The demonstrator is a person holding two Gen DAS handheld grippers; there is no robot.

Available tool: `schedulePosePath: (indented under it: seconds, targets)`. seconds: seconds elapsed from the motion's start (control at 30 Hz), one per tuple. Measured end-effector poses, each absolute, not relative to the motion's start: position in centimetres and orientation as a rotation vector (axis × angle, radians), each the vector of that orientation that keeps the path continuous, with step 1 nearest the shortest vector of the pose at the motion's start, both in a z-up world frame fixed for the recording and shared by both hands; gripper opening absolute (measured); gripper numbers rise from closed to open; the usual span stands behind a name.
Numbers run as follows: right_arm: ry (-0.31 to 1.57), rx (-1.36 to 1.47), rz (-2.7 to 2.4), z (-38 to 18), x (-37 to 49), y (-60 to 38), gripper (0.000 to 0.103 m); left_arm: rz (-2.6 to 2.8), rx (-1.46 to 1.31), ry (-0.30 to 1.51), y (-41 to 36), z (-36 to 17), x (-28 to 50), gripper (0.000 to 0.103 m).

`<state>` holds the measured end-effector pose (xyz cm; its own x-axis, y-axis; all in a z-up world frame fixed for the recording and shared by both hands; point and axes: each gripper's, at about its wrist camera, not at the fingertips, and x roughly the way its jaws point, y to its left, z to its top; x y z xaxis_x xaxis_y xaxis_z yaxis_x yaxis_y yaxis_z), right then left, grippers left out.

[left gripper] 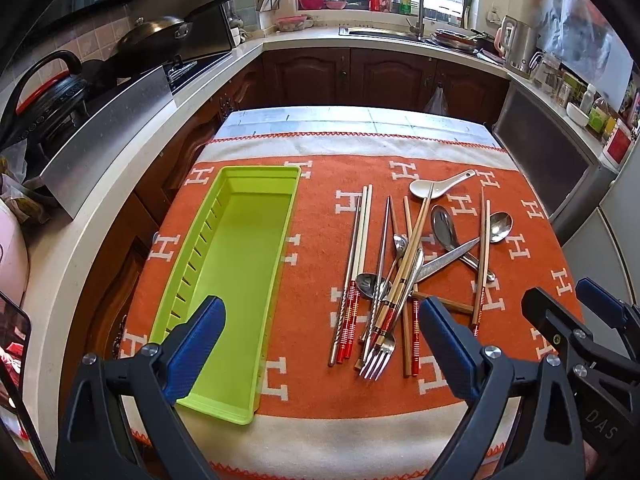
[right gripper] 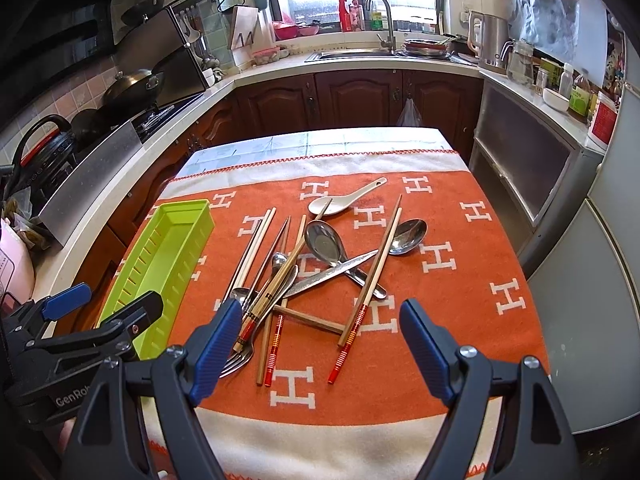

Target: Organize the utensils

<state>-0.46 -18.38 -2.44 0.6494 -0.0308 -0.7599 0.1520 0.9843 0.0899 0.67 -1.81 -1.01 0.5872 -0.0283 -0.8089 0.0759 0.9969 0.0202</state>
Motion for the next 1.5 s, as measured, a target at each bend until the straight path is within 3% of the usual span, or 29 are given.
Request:
schedulePosePath:
  seconds: [1.07, 1.5]
  targets:
    - [0.871, 0.164, -0.108, -2.8, -0.1, -18.8, 0.081, -0.105, 0.042, 0.984, -2.6, -2.2, 1.9, 0.096]
    - [0.893, 0.182, -0.121, -3.4, 0.7, -19.9, 0.081, -0.161, 0.026, 1.080, -3.1, -3.6, 3.8, 0.096]
